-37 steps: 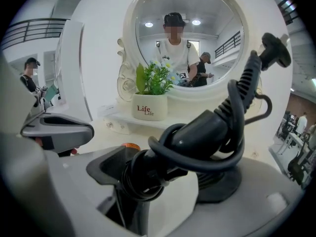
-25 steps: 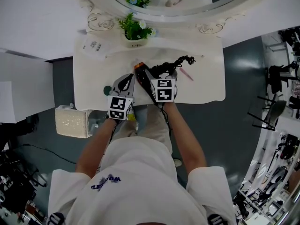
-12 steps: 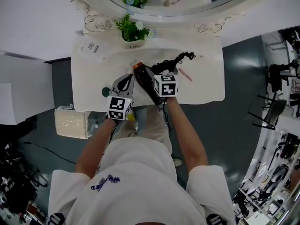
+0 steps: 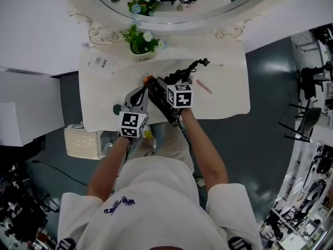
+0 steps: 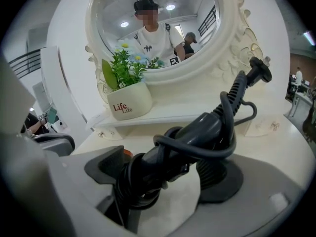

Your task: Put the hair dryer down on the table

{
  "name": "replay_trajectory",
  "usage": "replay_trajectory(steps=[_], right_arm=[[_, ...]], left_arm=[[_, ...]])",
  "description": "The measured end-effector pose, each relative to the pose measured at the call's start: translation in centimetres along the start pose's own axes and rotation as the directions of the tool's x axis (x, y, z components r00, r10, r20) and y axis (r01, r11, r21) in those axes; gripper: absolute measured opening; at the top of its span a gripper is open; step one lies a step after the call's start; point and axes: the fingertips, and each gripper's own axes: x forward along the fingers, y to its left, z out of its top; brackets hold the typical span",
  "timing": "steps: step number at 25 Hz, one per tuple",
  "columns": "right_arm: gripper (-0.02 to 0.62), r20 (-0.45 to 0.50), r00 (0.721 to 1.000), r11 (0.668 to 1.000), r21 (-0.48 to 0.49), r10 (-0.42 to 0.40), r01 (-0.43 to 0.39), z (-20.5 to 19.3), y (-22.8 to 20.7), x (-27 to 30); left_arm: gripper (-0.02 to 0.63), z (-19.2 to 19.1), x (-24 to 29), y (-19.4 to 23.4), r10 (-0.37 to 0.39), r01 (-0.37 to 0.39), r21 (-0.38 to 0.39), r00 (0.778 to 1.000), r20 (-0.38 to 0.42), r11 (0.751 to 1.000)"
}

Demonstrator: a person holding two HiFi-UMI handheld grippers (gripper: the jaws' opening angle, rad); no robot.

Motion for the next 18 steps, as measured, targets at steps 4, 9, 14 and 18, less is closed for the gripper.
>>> replay_trajectory(steps=[4, 9, 14, 18], right_arm=[[0.459, -0.013, 1.000, 0.999, 0.030, 0.011, -0.011, -0.3, 0.0, 0.4], [0.463, -0.057, 0.996, 0.993, 0.099, 0.065, -0.059, -1.6, 0.5, 0.9], [0.469, -0.056, 0.995, 0.994, 0.076, 0.081, -0.076, -1.6, 0.8, 1.2], [0.482, -0.059, 0.994, 0.992, 0.095, 0.094, -0.088, -1.9, 0.2, 1.0]], left_arm=[[0.008, -0.3, 0.4, 0.1, 0.002, -0.002, -0.006, 1.000, -0.003, 1.000], [0.008, -0.6, 0.5, -0.4, -0.003, 0.003, -0.008, 1.000, -0.016, 1.000], [0.008, -0.7, 0.4, 0.2, 0.007, -0.007, -0.007, 1.000, -0.020, 1.000], [0.008, -1.4, 0.0, 0.8, 0.029, -0.030, -0.025, 0.999, -0.030, 0.999]])
